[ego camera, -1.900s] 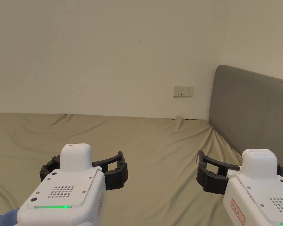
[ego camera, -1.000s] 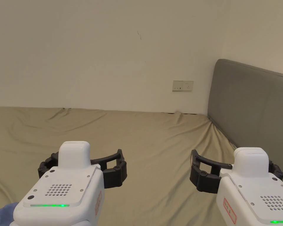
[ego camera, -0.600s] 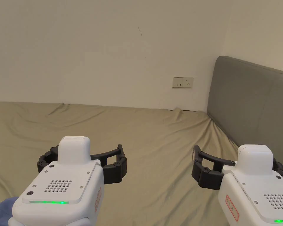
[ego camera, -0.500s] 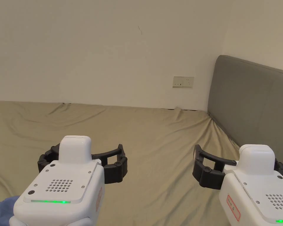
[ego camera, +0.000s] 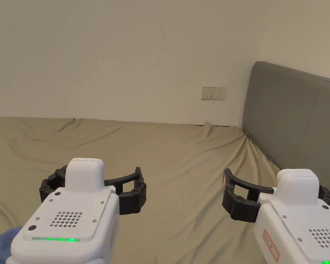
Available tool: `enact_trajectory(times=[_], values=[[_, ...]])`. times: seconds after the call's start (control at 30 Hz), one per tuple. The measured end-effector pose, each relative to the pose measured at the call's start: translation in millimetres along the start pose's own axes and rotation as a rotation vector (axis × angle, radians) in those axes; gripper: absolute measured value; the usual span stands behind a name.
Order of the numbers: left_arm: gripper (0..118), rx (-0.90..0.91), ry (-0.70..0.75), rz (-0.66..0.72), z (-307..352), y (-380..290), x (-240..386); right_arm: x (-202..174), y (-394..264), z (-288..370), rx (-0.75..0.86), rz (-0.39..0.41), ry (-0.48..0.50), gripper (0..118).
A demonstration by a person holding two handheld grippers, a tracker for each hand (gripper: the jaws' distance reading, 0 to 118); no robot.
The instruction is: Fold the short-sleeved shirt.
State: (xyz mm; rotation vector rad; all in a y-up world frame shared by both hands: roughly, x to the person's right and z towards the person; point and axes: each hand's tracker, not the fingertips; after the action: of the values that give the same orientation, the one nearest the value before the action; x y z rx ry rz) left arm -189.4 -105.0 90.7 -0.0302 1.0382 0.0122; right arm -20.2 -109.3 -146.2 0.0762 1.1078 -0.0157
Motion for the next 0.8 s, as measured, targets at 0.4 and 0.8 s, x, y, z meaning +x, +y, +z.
enact_trajectory(times=[0.4, 0.8], values=[[118, -0.009, 0.005, -0.003, 2.2, 0.3, 1.1, -1.6, -2.1, 1.7, -0.005, 0.005, 0.002, 118], [118, -0.025, 0.006, 0.018, 3.6, -0.5, -3.4, -0.2, -1.7, 1.6, -0.02, -0.02, -0.006, 118]])
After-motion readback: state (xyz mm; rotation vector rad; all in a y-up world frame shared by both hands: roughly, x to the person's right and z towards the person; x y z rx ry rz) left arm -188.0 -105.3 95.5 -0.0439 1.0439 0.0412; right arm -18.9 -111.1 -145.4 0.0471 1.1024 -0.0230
